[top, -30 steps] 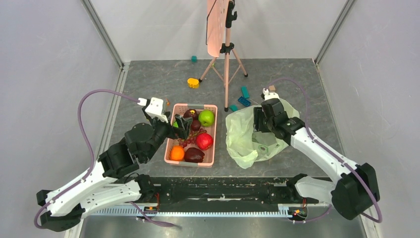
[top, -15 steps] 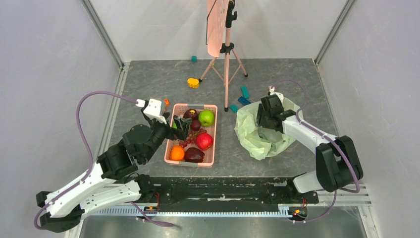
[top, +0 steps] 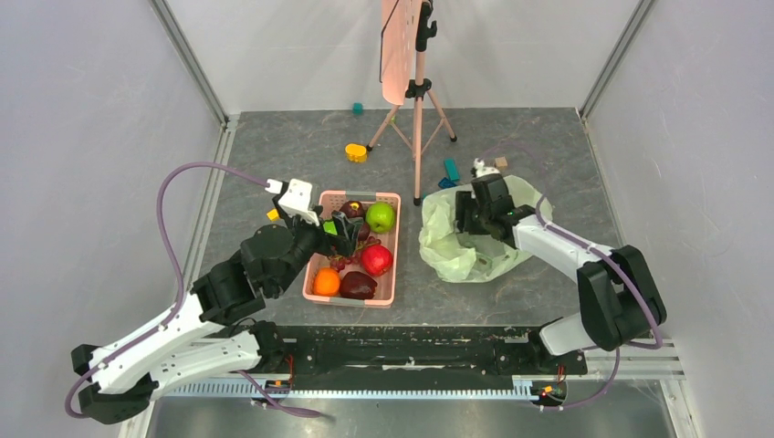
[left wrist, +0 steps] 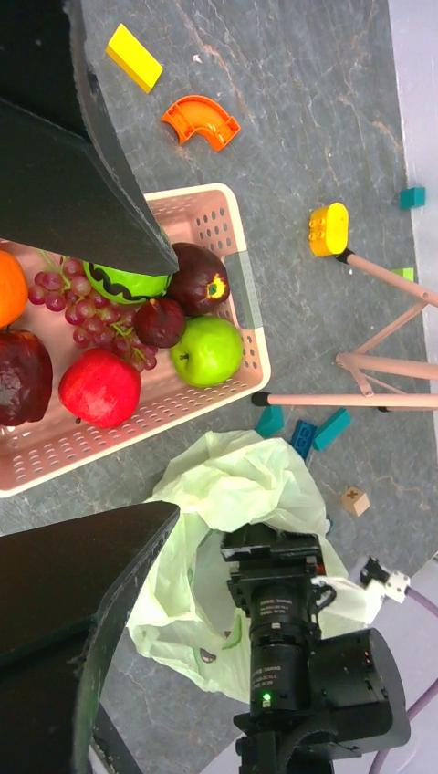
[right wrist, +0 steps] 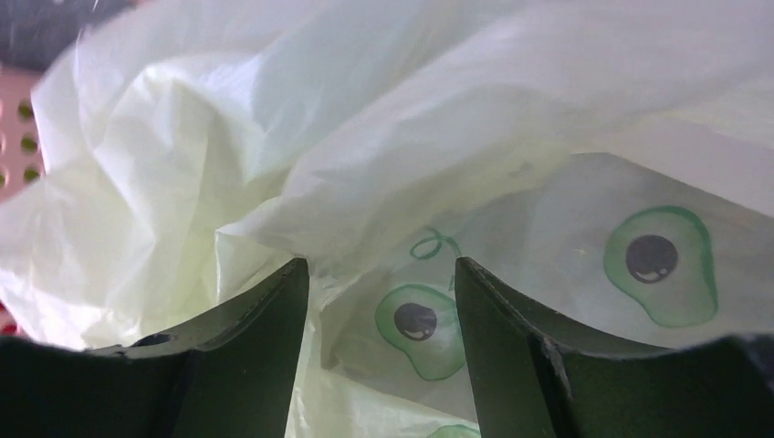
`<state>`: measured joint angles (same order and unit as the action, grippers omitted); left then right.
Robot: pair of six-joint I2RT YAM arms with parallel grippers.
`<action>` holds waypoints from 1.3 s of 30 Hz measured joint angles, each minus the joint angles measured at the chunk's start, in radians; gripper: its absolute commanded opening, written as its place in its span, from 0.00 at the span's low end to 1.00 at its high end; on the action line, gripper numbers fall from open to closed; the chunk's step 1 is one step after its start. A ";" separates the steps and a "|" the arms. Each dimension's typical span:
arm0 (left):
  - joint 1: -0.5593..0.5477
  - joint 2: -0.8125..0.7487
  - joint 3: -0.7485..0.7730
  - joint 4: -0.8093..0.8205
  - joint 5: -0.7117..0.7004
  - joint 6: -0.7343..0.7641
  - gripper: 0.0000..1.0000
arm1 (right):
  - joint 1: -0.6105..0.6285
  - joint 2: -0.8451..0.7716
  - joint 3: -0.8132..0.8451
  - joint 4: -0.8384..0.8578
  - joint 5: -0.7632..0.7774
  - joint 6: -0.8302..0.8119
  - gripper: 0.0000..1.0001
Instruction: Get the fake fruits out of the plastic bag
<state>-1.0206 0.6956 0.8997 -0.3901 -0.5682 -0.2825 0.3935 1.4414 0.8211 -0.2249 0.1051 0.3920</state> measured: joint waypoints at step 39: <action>0.153 1.009 0.244 0.525 0.302 -0.019 1.00 | -0.005 -0.563 -0.298 -0.200 0.165 0.081 0.49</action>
<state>-0.8677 1.7046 1.1439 0.1352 -0.2665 -0.3016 0.3889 0.8780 0.5232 -0.4244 0.2699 0.4732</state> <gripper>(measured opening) 0.994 0.483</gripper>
